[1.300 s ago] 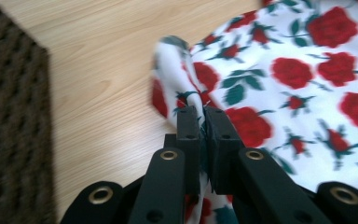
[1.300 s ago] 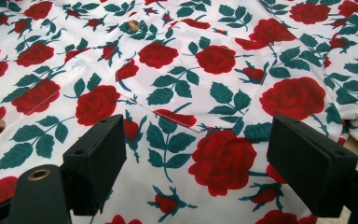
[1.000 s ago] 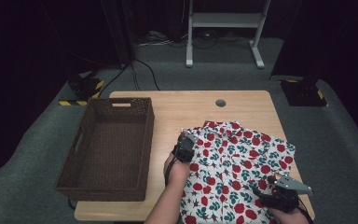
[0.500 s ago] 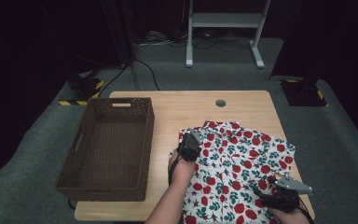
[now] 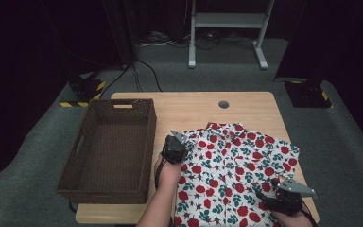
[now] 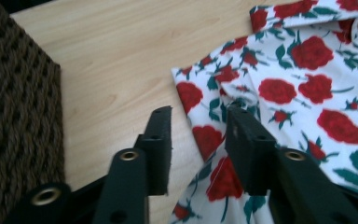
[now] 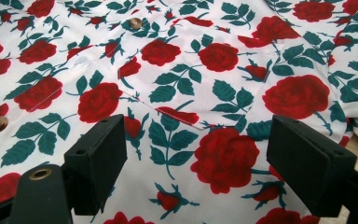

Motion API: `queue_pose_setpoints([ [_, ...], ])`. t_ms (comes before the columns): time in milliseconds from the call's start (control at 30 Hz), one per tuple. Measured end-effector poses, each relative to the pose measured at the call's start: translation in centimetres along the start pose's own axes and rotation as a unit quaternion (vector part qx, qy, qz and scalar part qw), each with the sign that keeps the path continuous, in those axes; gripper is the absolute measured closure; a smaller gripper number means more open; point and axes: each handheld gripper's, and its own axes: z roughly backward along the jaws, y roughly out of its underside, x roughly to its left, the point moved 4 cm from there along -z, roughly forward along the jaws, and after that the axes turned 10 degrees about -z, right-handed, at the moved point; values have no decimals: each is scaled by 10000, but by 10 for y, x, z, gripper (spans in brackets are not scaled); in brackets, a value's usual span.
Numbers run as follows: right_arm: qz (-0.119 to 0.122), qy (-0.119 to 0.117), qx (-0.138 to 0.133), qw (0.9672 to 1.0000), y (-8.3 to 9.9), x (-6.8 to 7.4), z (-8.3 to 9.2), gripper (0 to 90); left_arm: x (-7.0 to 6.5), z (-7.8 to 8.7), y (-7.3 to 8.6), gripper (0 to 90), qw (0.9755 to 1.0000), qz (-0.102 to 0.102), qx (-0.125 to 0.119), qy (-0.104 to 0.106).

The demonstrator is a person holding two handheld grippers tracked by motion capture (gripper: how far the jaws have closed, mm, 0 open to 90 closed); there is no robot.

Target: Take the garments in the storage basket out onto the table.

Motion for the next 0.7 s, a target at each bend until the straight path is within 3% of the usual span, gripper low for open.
queue_pose_setpoints([
  [133, -2, -1, 13, 10000, 0, 1, 0, 201, -2, -1, 14, 487, 9996, 216, -36, 159],
  [267, 34, -9, 18, 10000, 0, 3, -1, 202, -4, -10, 29, 428, 9988, 333, 142, 315],
  [367, 32, -6, 27, 10000, 1, 3, -1, 202, -6, -14, 34, 437, 9977, 444, 195, 465],
  [567, -4, 1, 50, 10000, 1, 2, -2, 202, -12, -6, 28, 819, 9981, 277, -38, 543],
  [700, 3, -3, 49, 10000, 1, 2, -2, 202, -19, 0, 20, 888, 9979, 139, -147, 610],
])
